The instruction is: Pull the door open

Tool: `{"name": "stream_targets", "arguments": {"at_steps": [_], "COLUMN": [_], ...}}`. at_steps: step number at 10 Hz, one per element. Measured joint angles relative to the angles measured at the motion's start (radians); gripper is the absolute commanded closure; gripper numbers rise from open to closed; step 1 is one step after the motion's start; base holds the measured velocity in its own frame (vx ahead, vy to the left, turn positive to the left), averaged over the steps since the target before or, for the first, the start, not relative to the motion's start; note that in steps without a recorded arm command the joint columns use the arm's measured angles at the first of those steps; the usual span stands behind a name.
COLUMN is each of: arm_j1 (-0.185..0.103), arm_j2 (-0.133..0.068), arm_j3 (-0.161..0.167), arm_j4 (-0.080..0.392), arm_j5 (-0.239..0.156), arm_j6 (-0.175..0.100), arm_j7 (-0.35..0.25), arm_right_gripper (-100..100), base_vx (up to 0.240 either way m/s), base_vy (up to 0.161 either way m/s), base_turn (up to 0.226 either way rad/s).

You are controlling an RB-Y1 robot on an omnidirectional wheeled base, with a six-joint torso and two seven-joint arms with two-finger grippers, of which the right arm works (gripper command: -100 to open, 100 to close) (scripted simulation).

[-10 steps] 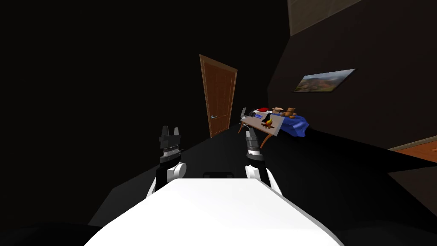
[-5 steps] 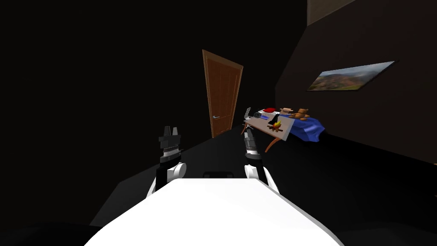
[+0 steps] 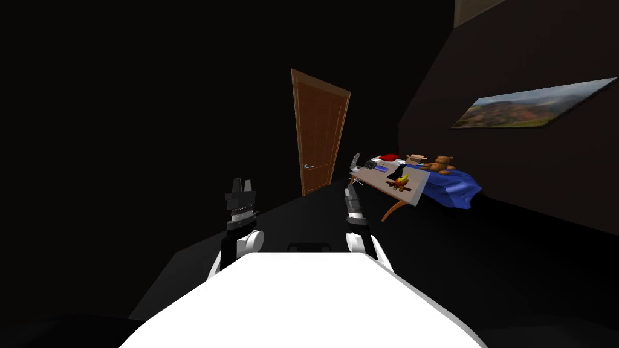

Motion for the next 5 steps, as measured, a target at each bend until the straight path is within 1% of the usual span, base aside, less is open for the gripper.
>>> {"name": "stream_targets", "arguments": {"at_steps": [2,5], "arm_j1": [-0.013,-0.043], "arm_j2": [-0.005,-0.019], "arm_j3": [-0.002,-0.013], "arm_j4": [0.036,0.098], "arm_j5": [-0.006,-0.02], "arm_j6": [-0.007,-0.016], "arm_j7": [-0.002,-0.011], "arm_right_gripper": [-100,-100], "base_vx": [0.091,0.096], "base_vy": [-0.017,-0.024], "base_turn": [0.121,0.105]}}
